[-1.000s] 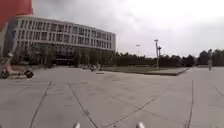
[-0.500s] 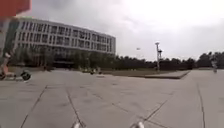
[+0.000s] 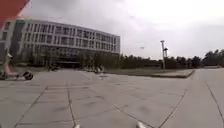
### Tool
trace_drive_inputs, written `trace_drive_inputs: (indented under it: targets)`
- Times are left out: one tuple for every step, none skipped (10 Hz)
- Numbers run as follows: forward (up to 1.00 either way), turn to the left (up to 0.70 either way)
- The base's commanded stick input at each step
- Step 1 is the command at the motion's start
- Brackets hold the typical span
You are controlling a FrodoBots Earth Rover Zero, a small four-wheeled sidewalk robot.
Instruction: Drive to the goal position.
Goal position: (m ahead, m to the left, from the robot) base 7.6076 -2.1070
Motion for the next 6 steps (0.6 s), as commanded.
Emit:
trace_drive_inputs:
  targets:
    - [0.50, 0.25]
    - [0.50, 0.25]
    - [0.50, 0.25]
    - [0.50, 0.25]
    - [0.50, 0.25]
    - [0.50, 0.23]
